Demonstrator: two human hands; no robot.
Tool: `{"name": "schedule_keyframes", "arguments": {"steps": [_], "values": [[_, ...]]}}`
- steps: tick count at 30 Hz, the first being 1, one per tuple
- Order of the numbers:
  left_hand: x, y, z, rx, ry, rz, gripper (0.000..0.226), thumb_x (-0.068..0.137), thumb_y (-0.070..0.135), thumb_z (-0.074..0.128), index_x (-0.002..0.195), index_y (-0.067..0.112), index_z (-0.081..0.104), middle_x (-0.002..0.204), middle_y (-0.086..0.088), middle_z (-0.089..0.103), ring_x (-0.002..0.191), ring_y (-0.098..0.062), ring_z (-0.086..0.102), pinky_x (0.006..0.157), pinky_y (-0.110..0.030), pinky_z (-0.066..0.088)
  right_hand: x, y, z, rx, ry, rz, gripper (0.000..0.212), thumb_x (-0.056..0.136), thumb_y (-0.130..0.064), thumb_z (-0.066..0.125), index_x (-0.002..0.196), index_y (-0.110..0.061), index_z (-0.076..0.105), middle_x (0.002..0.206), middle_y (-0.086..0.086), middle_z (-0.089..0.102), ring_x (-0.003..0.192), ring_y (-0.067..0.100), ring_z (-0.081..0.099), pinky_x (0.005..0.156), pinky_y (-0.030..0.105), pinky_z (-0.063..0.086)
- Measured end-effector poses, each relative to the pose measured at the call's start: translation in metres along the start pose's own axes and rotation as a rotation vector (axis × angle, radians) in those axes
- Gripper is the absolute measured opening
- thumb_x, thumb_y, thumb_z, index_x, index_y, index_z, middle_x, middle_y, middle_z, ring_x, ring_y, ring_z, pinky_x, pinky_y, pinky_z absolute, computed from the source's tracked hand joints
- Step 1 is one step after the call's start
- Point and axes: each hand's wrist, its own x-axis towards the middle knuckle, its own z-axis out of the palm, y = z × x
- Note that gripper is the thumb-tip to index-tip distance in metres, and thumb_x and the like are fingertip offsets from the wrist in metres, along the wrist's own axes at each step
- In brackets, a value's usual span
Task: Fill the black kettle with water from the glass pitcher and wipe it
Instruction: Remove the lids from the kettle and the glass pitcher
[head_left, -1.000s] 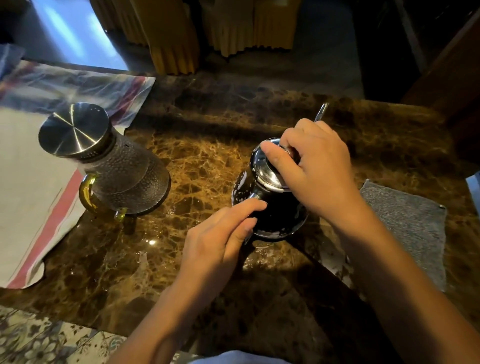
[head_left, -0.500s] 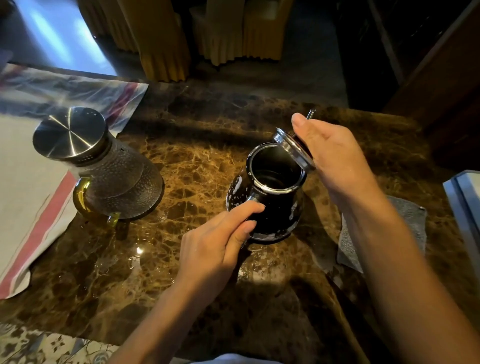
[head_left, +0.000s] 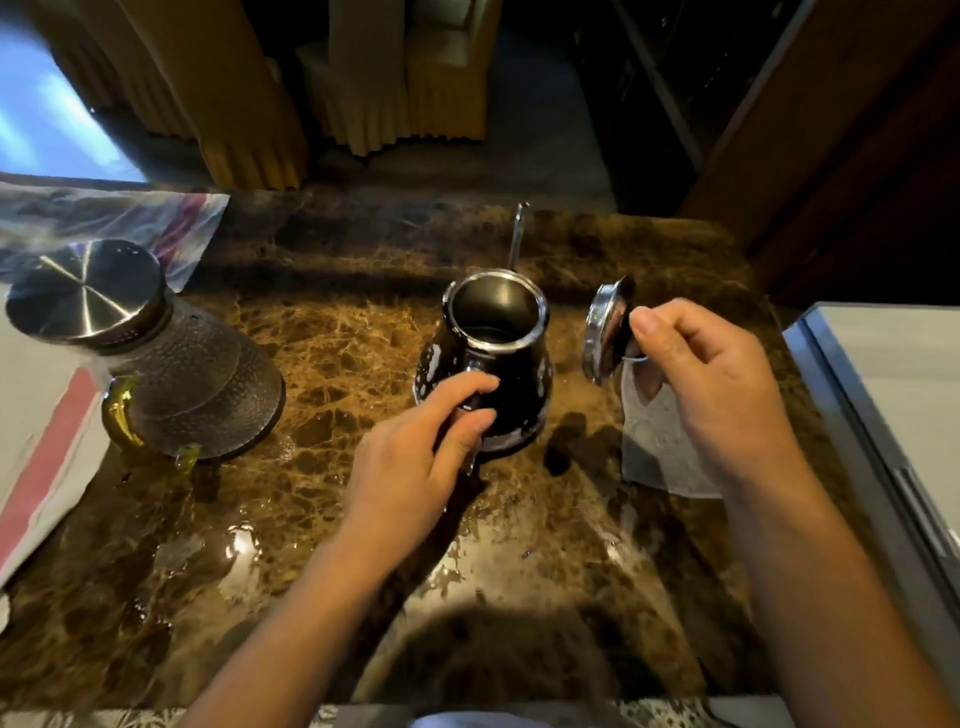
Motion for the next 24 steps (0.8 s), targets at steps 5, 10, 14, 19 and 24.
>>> {"name": "schedule_keyframes", "arguments": {"steps": [5, 10, 14, 19, 24], "values": [[0.005, -0.001, 0.000, -0.036, -0.053, 0.011, 0.036, 0.104, 0.049, 0.046, 0.138, 0.039, 0.052, 0.086, 0.010, 0.072, 0.071, -0.007, 0.070, 0.064, -0.039, 0.059, -0.035, 0.003, -0.012, -0.038, 0.086, 0.000, 0.028, 0.107, -0.016, 0.051, 0.085, -0.002, 0.061, 0.070, 0.017, 0.054, 0.062, 0.014, 0.052, 0.061, 0.013, 0.043], [-0.001, -0.005, -0.005, -0.079, -0.133, -0.020, 0.050, 0.098, 0.043, 0.054, 0.148, 0.037, 0.046, 0.095, 0.022, 0.066, 0.088, -0.002, 0.069, 0.079, -0.026, 0.058, -0.061, 0.016, -0.020, -0.131, 0.075, 0.007, 0.023, 0.102, -0.033, 0.054, 0.090, -0.017, 0.066, 0.073, 0.010, 0.060, 0.063, 0.018, 0.057, 0.061, 0.032, 0.046], [-0.015, -0.003, 0.003, -0.143, -0.045, -0.039, 0.056, 0.099, 0.042, 0.056, 0.152, 0.038, 0.041, 0.102, 0.015, 0.068, 0.098, -0.010, 0.073, 0.088, -0.041, 0.061, -0.070, 0.025, -0.034, -0.205, 0.035, -0.018, 0.016, 0.100, -0.036, 0.057, 0.098, -0.028, 0.069, 0.078, 0.000, 0.065, 0.070, 0.021, 0.062, 0.066, 0.048, 0.050], [-0.023, 0.007, 0.023, -0.096, 0.113, -0.093, 0.053, 0.101, 0.047, 0.053, 0.152, 0.041, 0.040, 0.091, 0.001, 0.072, 0.079, -0.028, 0.072, 0.073, -0.056, 0.059, -0.067, 0.034, -0.057, -0.213, 0.058, -0.059, 0.014, 0.100, -0.035, 0.060, 0.103, -0.026, 0.070, 0.086, -0.008, 0.069, 0.077, 0.016, 0.067, 0.072, 0.052, 0.055], [-0.021, 0.015, 0.029, -0.062, 0.104, -0.111, 0.050, 0.105, 0.038, 0.053, 0.153, 0.040, 0.039, 0.088, 0.000, 0.071, 0.077, -0.031, 0.072, 0.070, -0.058, 0.059, -0.072, 0.049, -0.062, -0.114, 0.023, -0.096, 0.009, 0.098, -0.033, 0.066, 0.099, -0.024, 0.069, 0.086, -0.009, 0.070, 0.077, 0.015, 0.068, 0.070, 0.047, 0.056]]}}
